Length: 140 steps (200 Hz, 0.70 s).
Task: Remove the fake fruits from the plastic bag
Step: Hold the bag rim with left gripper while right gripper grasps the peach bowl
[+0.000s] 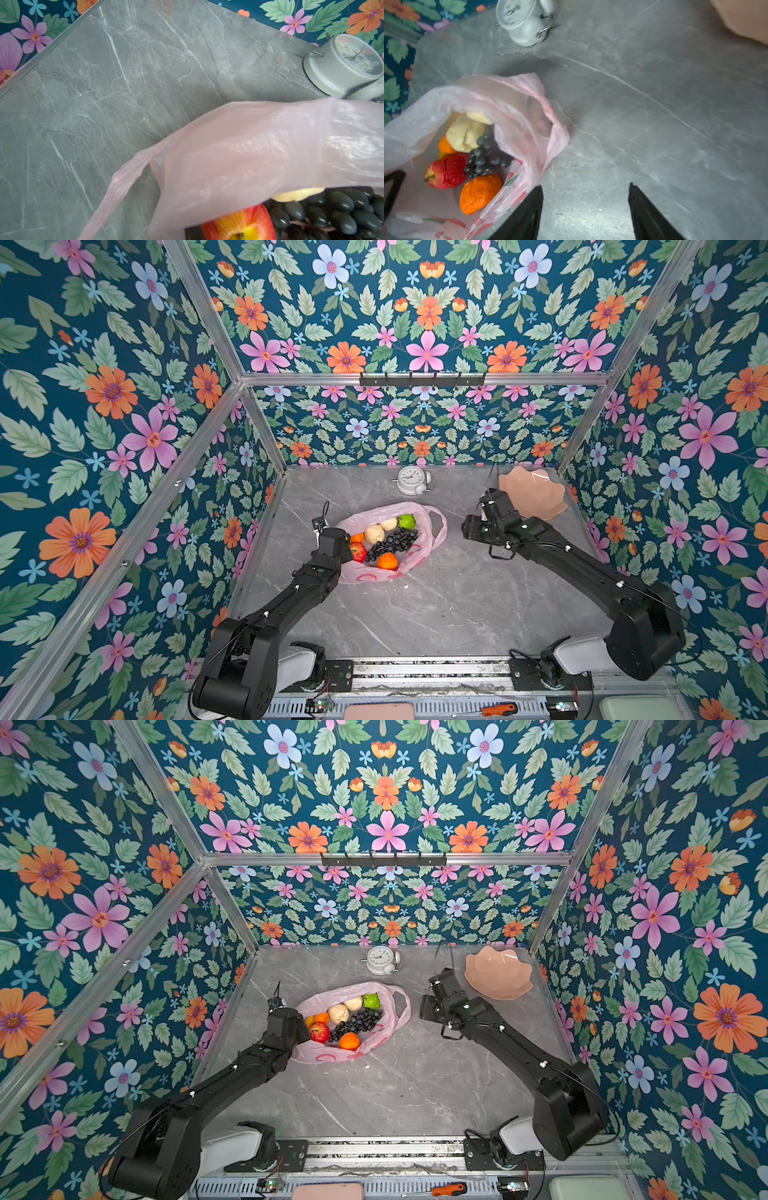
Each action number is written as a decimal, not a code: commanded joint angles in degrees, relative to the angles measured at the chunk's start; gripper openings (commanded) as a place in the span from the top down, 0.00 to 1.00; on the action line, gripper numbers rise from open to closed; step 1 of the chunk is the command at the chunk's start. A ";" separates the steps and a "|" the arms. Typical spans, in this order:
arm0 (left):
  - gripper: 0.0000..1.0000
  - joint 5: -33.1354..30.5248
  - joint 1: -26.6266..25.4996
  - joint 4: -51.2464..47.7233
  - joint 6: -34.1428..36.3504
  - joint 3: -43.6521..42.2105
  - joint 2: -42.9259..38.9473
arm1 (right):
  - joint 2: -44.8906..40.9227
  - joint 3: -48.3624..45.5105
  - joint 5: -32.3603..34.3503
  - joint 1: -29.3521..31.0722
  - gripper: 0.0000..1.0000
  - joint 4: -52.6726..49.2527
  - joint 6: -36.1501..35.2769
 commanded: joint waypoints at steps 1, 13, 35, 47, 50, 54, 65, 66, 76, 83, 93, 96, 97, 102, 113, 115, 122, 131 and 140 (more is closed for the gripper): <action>1.00 0.32 0.07 1.20 0.04 -0.01 -0.24 | -4.50 -3.39 0.09 -5.89 0.32 0.14 4.07; 1.00 0.51 0.06 1.20 0.04 -0.01 -0.33 | -6.78 -5.31 -0.40 -10.68 0.31 0.81 5.63; 1.00 0.73 0.06 1.16 -0.04 -0.01 -0.39 | -9.69 -9.07 -2.81 -18.70 0.30 3.58 8.24; 1.00 0.96 0.08 1.24 -0.05 -0.01 -0.37 | -10.09 -10.95 -5.10 -23.37 0.31 5.62 9.84; 1.00 1.07 0.07 1.28 -0.07 -0.01 -0.35 | -10.08 -11.28 -5.72 -24.46 0.31 6.11 10.31; 1.00 1.13 0.08 1.31 -0.13 -0.01 -0.35 | -9.88 -11.68 -6.58 -25.80 0.31 6.68 10.84; 1.00 1.36 0.05 1.38 -0.14 -0.01 -0.17 | -9.17 -12.29 -8.63 -29.36 0.30 8.20 12.09; 1.00 1.38 0.05 1.38 -0.14 -0.01 -0.17 | -9.01 -12.39 -8.71 -29.54 0.30 8.38 12.16; 1.00 1.56 0.07 1.39 -0.14 -0.01 -0.06 | -7.97 -12.76 -9.94 -32.31 0.30 10.11 12.88; 1.00 1.48 0.10 1.30 -0.14 0.08 -0.02 | -7.03 -12.90 -10.69 -33.86 0.31 11.30 13.46; 1.00 1.28 0.06 1.07 -0.14 0.06 -0.11 | -5.35 -12.87 -11.94 -35.88 0.31 12.94 14.30; 1.00 1.30 0.10 1.07 -0.14 0.08 -0.12 | -4.86 -12.84 -12.37 -36.40 0.31 13.48 14.57; 1.00 1.31 0.08 1.05 -0.14 0.08 -0.15 | -4.66 -12.83 -12.47 -36.57 0.31 13.61 14.67; 1.00 1.29 0.07 1.03 -0.14 0.08 -0.25 | -3.78 -12.71 -13.08 -37.46 0.31 14.28 15.12; 1.00 1.40 0.11 1.11 -0.14 0.08 -0.34 | -1.73 -12.30 -14.01 -39.04 0.31 15.64 16.20; 1.00 1.46 0.07 1.11 -0.14 0.08 -0.35 | -1.35 -12.19 -14.12 -39.23 0.31 15.86 16.32; 1.00 1.52 0.05 1.11 -0.14 0.08 -0.26 | 0.03 -11.68 -14.18 -39.75 0.31 16.66 16.57; 1.00 1.68 0.06 1.16 -0.14 0.08 -0.14 | 1.72 -10.82 -13.70 -39.90 0.32 17.44 16.55; 1.00 1.83 0.06 1.20 -0.14 0.17 0.03 | 3.37 -9.76 -13.43 -39.98 0.33 18.05 16.51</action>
